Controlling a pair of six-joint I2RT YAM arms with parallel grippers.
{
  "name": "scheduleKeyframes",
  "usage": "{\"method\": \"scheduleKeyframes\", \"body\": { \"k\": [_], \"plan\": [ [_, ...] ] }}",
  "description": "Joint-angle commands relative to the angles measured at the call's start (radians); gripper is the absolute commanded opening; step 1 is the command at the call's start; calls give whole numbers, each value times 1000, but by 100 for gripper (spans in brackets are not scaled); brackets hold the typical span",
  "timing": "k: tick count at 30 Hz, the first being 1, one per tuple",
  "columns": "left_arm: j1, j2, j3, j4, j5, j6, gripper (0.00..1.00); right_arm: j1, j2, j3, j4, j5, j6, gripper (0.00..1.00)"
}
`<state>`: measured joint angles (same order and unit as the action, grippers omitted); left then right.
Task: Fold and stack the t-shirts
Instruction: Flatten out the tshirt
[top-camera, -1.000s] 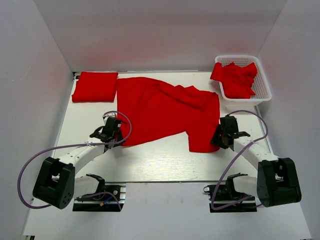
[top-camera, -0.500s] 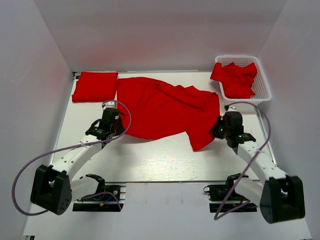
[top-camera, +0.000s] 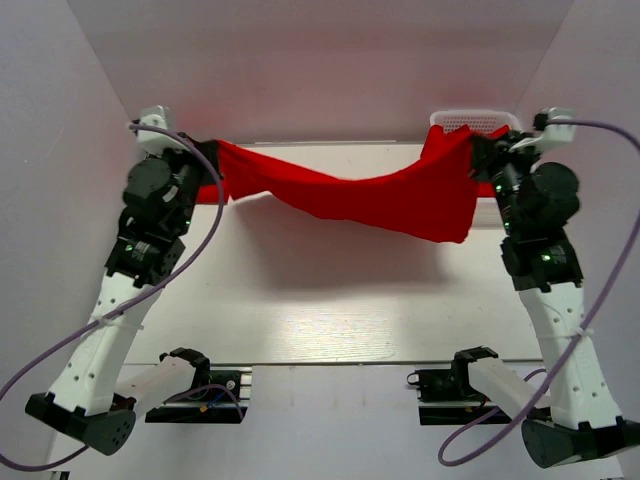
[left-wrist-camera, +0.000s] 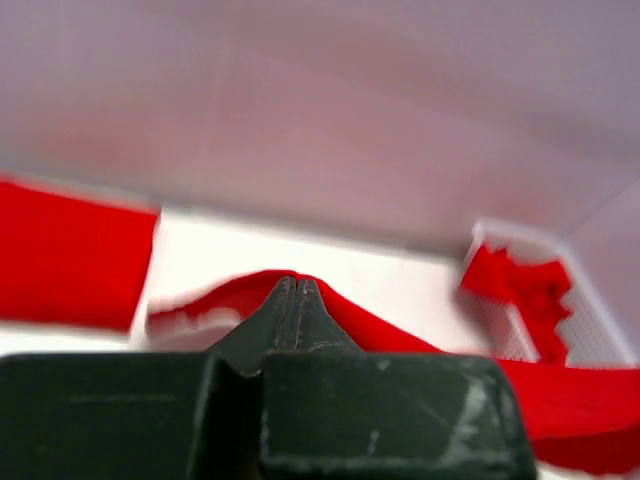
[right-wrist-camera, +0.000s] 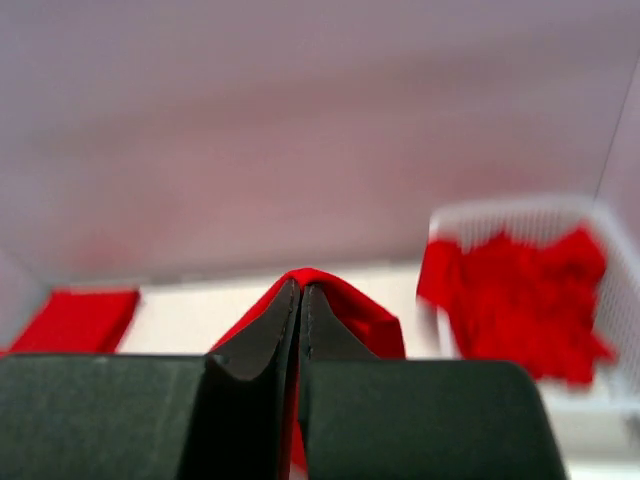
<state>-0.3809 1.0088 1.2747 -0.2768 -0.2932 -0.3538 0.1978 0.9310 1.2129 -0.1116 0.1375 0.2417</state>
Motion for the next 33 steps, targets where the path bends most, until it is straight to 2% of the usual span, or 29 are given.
{"method": "scheduleKeyframes", "body": {
  "k": [1,7,10,17,21,27,28,29,31,32,33],
  "plan": [
    [-3,-35,139,8,-29,105,0,0,-26,166,30,50,-114,0],
    [-3,-75,317,-13,19,199,0,0,-21,432,-40,36,-212,0],
    [-3,-75,397,-24,19,219,0,0,-18,509,-56,42,-234,0],
    [-3,-43,459,-33,19,268,0,2,34,571,-40,30,-275,0],
    [-3,14,393,-13,-33,259,0,-1,109,559,-40,14,-272,0],
    [7,175,322,92,-141,246,0,-1,337,530,3,-59,-249,0],
    [7,251,322,102,-153,246,0,-3,380,513,50,-79,-252,0],
    [7,296,342,102,-203,259,0,-1,428,513,93,-90,-217,0],
    [19,385,431,111,-218,294,0,-1,485,574,134,-117,-214,0],
    [30,474,475,111,-233,305,0,-3,582,612,133,-122,-216,0],
    [30,519,594,99,-233,315,0,-3,619,716,113,-112,-216,0]
  ]
}}
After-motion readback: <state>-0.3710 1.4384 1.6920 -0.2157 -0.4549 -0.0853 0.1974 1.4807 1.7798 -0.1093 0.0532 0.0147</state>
